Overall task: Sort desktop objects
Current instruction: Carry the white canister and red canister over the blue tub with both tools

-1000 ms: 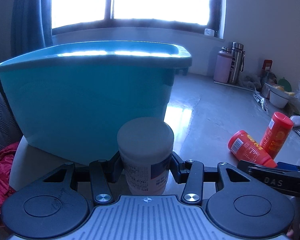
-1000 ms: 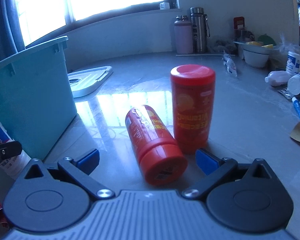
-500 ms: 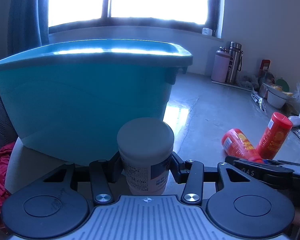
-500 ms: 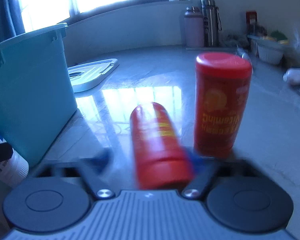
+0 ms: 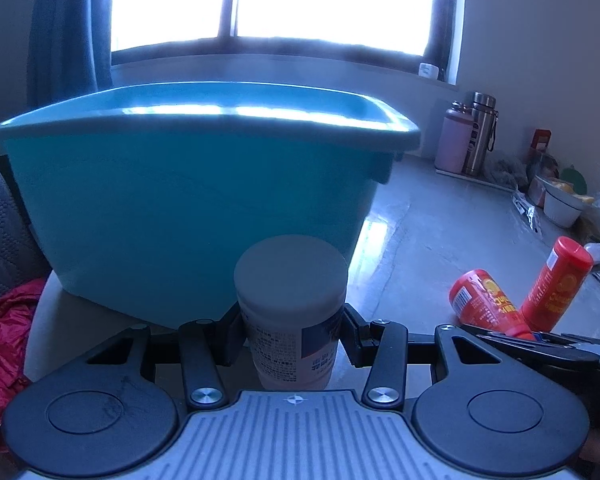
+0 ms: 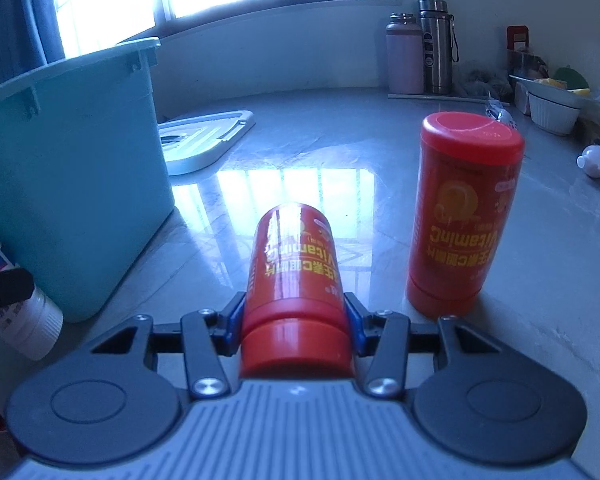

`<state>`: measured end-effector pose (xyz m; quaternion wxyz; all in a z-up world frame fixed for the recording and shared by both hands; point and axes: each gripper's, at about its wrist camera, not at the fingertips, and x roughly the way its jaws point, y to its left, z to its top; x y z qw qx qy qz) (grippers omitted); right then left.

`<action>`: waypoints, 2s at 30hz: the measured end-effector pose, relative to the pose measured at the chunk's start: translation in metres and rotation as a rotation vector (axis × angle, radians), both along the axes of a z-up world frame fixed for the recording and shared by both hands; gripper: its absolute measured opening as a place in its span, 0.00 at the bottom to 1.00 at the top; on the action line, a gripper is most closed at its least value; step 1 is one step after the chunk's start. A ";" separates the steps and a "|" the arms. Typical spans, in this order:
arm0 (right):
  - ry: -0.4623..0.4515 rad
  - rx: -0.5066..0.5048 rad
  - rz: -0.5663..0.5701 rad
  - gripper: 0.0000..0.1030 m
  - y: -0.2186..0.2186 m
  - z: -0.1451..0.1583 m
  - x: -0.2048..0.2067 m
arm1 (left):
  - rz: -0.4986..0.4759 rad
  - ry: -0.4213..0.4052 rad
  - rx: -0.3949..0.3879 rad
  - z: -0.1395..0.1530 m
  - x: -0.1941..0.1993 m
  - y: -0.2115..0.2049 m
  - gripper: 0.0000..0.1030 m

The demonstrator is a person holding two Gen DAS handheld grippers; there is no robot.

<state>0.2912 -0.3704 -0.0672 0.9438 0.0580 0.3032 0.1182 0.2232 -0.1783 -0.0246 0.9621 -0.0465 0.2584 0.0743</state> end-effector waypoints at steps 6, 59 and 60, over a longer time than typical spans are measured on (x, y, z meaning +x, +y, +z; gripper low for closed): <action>-0.038 0.007 0.010 0.48 0.001 0.015 -0.013 | 0.020 -0.022 -0.006 0.010 -0.011 0.002 0.47; -0.377 0.097 0.226 0.48 0.120 0.192 -0.054 | 0.217 -0.175 0.020 0.190 -0.079 0.121 0.47; -0.371 0.092 0.225 0.48 0.123 0.193 -0.052 | 0.213 -0.170 0.016 0.192 -0.075 0.125 0.47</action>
